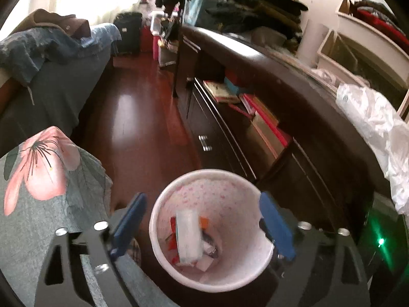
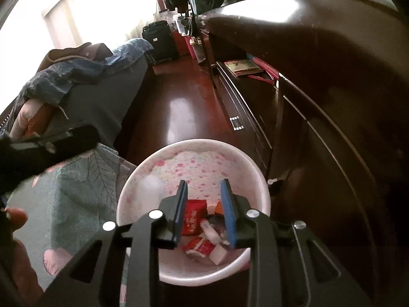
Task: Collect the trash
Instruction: 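Carry the tissue pack and glue stick to the wastebasket and release both, then grasp the orange toy with the left tool while the right tool grasps the brown crumpled paper, then carry the orange toy and brown paper to the wastebasket and release both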
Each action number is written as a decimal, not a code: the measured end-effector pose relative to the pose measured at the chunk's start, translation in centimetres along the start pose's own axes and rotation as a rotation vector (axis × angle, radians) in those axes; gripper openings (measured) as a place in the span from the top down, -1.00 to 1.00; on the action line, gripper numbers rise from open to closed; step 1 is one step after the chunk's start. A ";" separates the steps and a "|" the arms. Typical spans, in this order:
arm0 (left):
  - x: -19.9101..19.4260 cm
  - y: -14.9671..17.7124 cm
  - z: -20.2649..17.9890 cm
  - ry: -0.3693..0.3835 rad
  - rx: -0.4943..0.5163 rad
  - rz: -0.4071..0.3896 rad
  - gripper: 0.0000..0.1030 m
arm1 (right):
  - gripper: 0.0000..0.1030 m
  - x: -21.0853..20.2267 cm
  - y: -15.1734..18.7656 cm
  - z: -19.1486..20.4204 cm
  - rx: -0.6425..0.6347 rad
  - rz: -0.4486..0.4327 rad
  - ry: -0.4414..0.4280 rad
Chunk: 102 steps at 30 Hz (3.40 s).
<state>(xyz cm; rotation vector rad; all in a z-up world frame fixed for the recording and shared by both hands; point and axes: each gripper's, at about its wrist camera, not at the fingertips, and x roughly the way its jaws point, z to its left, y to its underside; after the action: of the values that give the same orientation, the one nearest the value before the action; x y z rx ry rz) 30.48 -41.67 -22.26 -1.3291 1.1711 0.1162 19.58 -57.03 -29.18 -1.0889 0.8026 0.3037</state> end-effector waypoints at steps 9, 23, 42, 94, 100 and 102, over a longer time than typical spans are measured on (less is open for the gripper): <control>-3.2 0.0 1.1 -0.049 -0.018 -0.049 -0.76 | 0.25 -2.3 0.5 1.1 -0.010 0.001 -0.009; -15.4 5.1 10.6 -0.304 -0.160 -0.088 -0.84 | -0.37 -9.2 4.1 13.9 -0.216 0.006 -0.185; -16.6 12.9 31.2 -0.523 -0.377 0.123 -0.41 | -0.43 -11.9 10.6 32.1 -0.562 0.070 -0.323; -29.9 12.1 23.3 -0.427 -0.335 -0.180 0.18 | 0.55 -15.9 11.3 27.8 -0.503 0.042 -0.381; -28.2 10.2 19.6 -0.382 -0.260 -0.178 0.18 | 0.55 -16.1 9.9 24.6 -0.446 0.017 -0.360; -27.5 9.6 18.3 -0.365 -0.236 -0.181 0.18 | 0.55 -16.1 9.4 23.5 -0.430 0.008 -0.348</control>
<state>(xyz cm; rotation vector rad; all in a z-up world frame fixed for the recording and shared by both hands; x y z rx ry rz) 21.95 -9.59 -13.01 -1.5377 0.7412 0.3590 13.07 -29.60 -18.77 -1.3840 0.4369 0.6750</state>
